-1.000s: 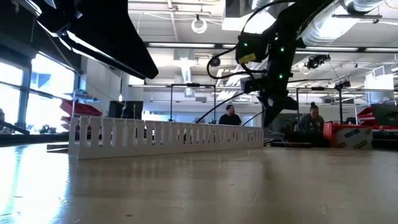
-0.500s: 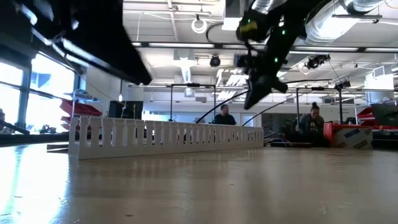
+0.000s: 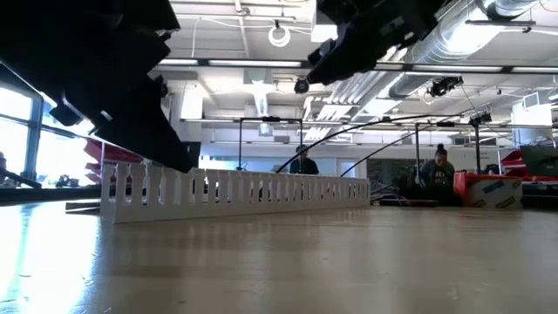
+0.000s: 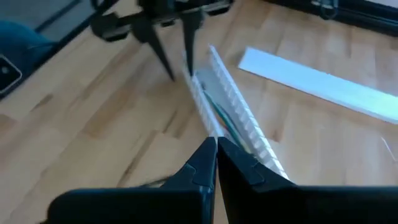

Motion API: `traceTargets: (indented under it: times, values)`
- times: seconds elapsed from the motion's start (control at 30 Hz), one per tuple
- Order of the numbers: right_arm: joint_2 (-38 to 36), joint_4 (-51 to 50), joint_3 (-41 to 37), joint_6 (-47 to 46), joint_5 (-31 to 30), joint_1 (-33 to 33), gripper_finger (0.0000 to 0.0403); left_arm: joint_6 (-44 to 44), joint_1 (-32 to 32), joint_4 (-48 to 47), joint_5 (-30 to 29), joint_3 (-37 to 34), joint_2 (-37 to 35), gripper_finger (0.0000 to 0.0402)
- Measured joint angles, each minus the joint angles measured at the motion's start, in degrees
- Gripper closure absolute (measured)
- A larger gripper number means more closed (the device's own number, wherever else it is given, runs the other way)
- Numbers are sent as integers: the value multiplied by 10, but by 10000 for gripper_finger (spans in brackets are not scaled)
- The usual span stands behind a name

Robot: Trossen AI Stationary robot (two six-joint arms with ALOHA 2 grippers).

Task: Ziptie cables
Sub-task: Close the white cable duct

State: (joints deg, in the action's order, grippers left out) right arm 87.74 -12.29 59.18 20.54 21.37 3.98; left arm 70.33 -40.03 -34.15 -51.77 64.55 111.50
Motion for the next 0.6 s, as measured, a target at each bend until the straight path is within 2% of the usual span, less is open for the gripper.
traceTargets:
  times: [0.07,0.2,0.3,0.47,0.6]
  values:
    - [0,-2,0,-4,-47,-38,403,7,-13,-6,4,0,0,337]
    - [0,-21,0,-19,-164,-98,403,63,-48,-27,52,-2,3,394]
    - [0,-29,0,-40,-224,-127,403,106,-75,-42,45,2,4,391]
    - [0,-30,0,-80,-266,-152,403,162,-111,-98,34,38,3,393]
    - [-1,-30,0,-102,-323,-173,403,223,-131,-195,41,85,3,386]
